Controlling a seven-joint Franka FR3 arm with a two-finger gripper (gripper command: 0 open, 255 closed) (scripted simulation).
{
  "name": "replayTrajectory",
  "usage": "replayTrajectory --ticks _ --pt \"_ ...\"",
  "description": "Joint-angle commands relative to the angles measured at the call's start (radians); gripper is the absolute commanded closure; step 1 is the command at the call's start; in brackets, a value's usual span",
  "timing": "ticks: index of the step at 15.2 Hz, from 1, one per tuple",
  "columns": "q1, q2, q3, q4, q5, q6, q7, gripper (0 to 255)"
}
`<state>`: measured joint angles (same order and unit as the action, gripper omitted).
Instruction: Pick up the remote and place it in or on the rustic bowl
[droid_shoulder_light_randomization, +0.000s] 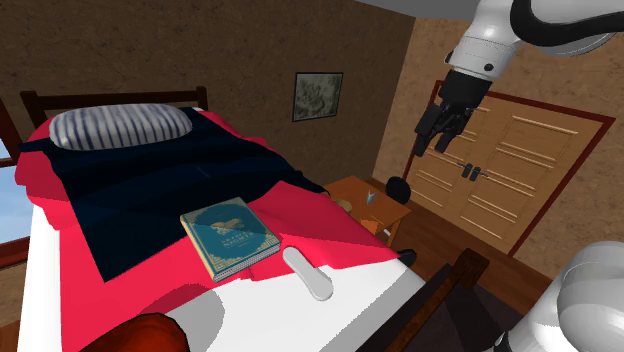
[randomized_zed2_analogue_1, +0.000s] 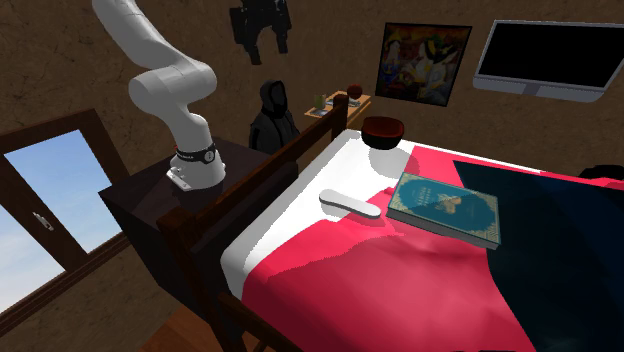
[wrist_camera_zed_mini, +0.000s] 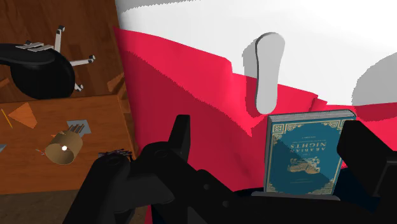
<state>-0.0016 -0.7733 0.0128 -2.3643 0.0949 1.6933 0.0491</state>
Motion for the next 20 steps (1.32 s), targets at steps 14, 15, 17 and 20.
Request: replayTrajectory --ticks 14,15,17,20 --pt "0.031 0.293 0.128 -0.16 0.026 0.42 0.082 0" --pt "0.032 0.325 0.137 -0.163 0.025 0.452 0.09 0" --pt "0.034 0.393 0.157 -0.165 0.02 0.516 0.107 0" --pt "0.034 0.502 0.184 -0.158 0.004 0.609 0.138 0"
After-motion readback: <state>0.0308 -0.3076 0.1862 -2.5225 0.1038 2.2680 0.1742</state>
